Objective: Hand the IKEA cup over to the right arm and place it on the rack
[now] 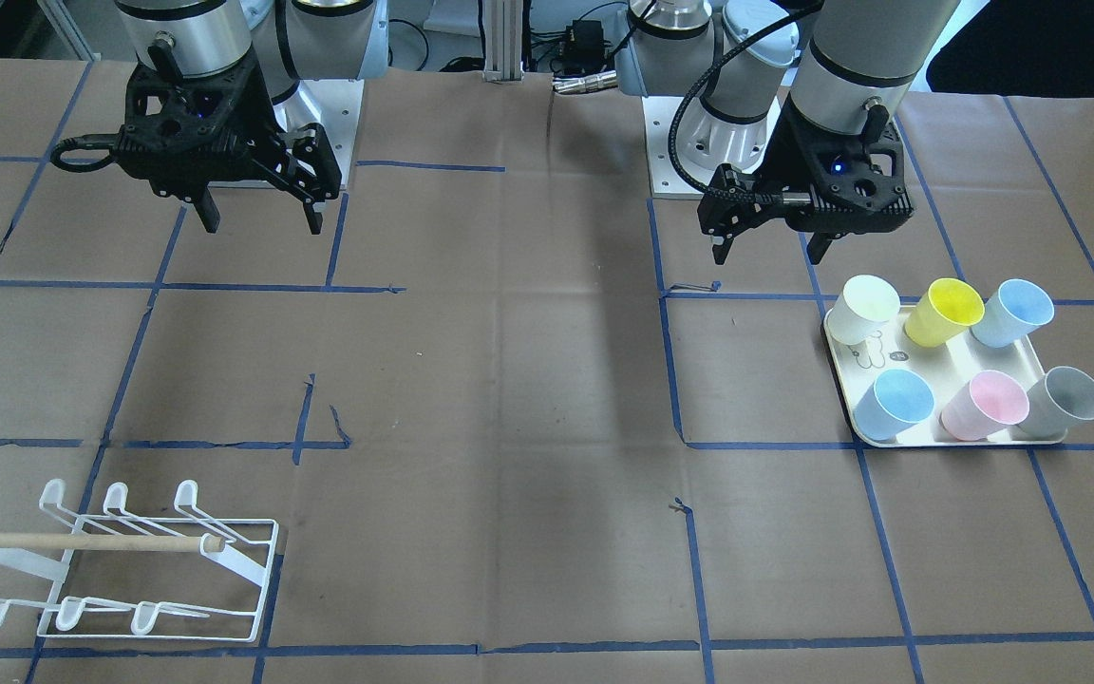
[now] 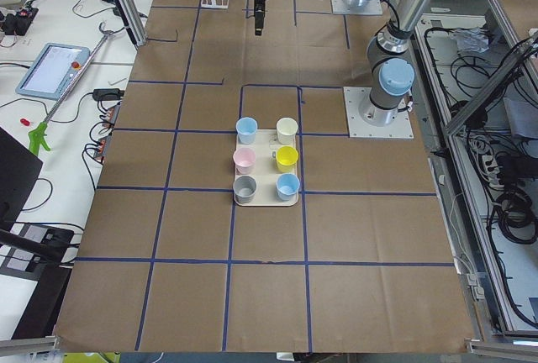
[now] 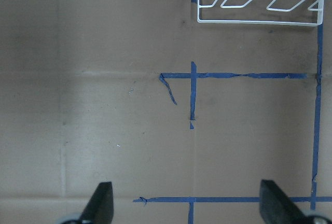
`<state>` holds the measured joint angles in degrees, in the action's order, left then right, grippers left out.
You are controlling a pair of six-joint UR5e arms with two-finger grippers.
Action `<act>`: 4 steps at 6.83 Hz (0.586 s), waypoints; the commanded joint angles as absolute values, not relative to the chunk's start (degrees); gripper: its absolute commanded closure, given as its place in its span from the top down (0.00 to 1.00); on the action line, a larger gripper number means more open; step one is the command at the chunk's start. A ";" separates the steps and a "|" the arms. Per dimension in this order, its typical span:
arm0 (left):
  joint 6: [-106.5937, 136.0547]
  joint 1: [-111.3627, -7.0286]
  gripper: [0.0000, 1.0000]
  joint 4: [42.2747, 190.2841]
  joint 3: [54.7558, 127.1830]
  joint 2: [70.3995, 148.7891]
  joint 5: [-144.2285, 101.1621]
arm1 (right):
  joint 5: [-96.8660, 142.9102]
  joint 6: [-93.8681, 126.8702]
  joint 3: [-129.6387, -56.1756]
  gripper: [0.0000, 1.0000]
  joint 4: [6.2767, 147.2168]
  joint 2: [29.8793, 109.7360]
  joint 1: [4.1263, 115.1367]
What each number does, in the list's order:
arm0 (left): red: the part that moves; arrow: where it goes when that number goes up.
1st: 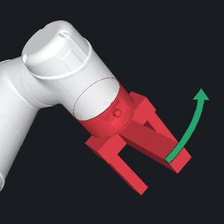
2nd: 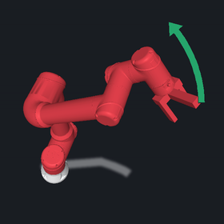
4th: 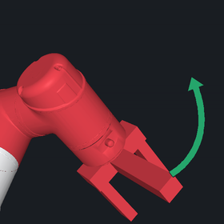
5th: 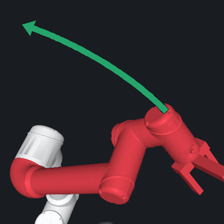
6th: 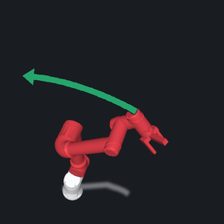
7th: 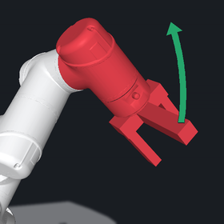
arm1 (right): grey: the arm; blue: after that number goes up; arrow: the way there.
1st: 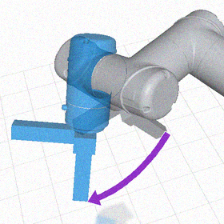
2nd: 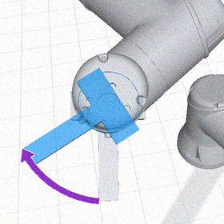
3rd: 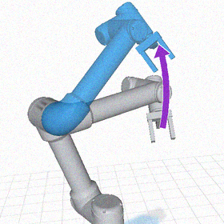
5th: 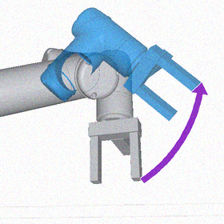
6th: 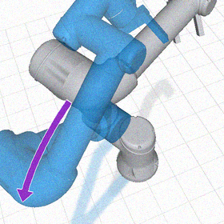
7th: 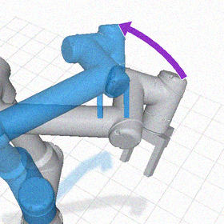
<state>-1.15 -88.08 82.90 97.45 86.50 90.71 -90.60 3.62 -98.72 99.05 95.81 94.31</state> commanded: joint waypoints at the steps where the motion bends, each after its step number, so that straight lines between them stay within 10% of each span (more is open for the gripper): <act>1: -6.55 -81.78 1.00 82.97 97.56 86.40 90.35 | -90.53 3.69 -98.79 1.00 99.05 95.80 94.31; 4: -22.35 -65.70 1.00 82.88 97.47 87.09 90.27 | -90.44 3.87 -98.96 1.00 99.14 95.80 94.31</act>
<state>-15.71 -71.72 82.97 97.53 86.56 90.49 -90.47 3.82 -98.90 99.13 95.80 94.31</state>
